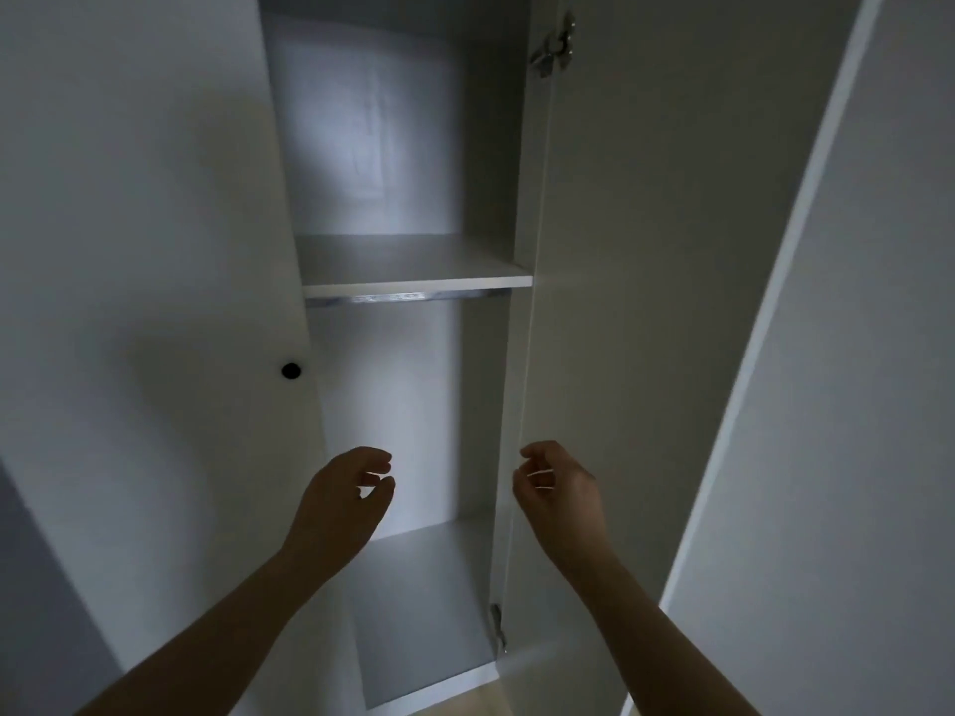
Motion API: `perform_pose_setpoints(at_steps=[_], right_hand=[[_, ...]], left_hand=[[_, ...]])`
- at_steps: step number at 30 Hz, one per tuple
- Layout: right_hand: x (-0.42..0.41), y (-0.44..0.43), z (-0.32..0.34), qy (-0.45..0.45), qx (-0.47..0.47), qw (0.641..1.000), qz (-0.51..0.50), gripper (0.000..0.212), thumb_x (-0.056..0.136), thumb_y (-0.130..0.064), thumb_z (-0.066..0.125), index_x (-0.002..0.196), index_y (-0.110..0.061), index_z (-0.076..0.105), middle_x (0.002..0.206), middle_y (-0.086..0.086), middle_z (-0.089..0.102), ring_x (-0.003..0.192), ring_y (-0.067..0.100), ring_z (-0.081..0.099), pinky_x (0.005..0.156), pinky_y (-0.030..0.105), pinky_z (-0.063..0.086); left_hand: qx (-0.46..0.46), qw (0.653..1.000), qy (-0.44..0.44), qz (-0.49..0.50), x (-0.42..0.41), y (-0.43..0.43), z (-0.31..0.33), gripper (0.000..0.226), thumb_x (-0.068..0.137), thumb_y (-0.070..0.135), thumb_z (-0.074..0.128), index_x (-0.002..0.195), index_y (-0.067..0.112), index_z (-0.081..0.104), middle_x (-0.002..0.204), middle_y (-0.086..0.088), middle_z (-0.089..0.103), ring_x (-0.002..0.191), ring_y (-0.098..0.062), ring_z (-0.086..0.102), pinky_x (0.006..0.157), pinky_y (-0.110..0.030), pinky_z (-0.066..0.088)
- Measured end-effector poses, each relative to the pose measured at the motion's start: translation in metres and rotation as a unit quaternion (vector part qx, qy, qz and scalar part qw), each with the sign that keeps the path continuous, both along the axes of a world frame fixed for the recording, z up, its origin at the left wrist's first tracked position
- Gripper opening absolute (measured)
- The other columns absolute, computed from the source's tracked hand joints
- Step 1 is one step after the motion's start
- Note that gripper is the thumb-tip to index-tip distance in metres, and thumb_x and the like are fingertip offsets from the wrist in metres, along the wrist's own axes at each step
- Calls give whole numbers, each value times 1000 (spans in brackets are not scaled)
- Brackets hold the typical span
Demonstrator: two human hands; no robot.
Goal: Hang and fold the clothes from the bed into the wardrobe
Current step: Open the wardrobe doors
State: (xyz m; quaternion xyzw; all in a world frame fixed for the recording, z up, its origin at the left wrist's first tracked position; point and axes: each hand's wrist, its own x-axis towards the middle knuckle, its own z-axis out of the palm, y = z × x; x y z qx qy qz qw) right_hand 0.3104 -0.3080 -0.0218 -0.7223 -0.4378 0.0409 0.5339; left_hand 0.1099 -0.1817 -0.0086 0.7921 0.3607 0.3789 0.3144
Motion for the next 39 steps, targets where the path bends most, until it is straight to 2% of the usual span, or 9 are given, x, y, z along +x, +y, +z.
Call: perform_pose_setpoints(at_steps=[3, 8, 12, 21, 26, 30, 34, 36, 39], right_hand=[[-20, 36, 1, 2, -16, 999, 35, 17, 88, -15, 60, 104, -19, 63, 83, -6, 66, 76, 9, 65, 72, 32, 56], [-48, 98, 13, -16, -16, 998, 66, 16, 88, -13, 60, 97, -26, 60, 79, -12, 64, 68, -4, 61, 61, 7, 43], [-70, 146, 18, -4, -17, 996, 88, 16, 88, -10, 60, 95, -25, 61, 81, -8, 65, 67, 0, 62, 59, 12, 46], [-69, 204, 16, -7, -20, 995, 97, 16, 89, -6, 61, 96, -21, 62, 85, -7, 65, 67, -3, 60, 60, 6, 43], [-55, 226, 15, 6, -17, 993, 112, 17, 89, -6, 61, 95, -22, 62, 83, -6, 65, 64, -4, 59, 58, 7, 44], [-41, 241, 15, 16, -19, 991, 129, 16, 90, -8, 61, 95, -23, 62, 82, -6, 65, 65, 0, 61, 61, 14, 48], [-31, 262, 27, 38, 7, 987, 159, 14, 90, -9, 62, 94, -22, 64, 84, -8, 67, 72, 8, 66, 62, 19, 51], [-34, 273, 36, 36, 22, 981, 189, 12, 91, -11, 61, 95, -23, 65, 87, -10, 67, 77, 11, 67, 66, 18, 52], [-44, 290, 52, 28, 28, 967, 250, 12, 94, -18, 60, 103, -18, 67, 93, -6, 69, 86, 13, 67, 79, 30, 55]], left_hand=[[3, 999, 14, 40, -30, 29, 1, 22, 87, 4, 63, 108, 10, 63, 102, -3, 66, 88, -17, 64, 84, -33, 51], [22, 996, 32, 85, -69, 84, 9, 23, 88, 11, 63, 112, 10, 62, 105, -4, 64, 91, -18, 63, 87, -35, 51], [46, 994, 33, 96, -88, 134, 12, 31, 89, 15, 64, 119, 9, 58, 108, -5, 61, 92, -18, 61, 86, -34, 50], [-4, 995, 41, 95, -73, 214, -2, 54, 90, 22, 63, 139, 15, 42, 123, -6, 49, 97, -14, 51, 89, -29, 47], [12, 993, 54, 100, -53, 243, -4, 44, 90, 17, 61, 131, 15, 48, 126, -8, 47, 96, -16, 50, 88, -26, 43], [27, 989, 41, 136, -37, 250, -4, 36, 88, 11, 63, 123, 7, 56, 120, -11, 55, 84, -16, 55, 79, -22, 40], [30, 988, 53, 143, -37, 247, 2, 28, 89, 12, 62, 117, 11, 60, 113, -6, 60, 85, -17, 60, 82, -27, 47], [32, 986, 59, 151, -40, 239, 5, 24, 89, 15, 62, 112, 13, 63, 108, -3, 64, 86, -17, 62, 84, -32, 51], [41, 985, 44, 159, -47, 219, 5, 20, 87, 16, 65, 106, 18, 66, 98, 5, 65, 80, -9, 63, 81, -33, 53]])
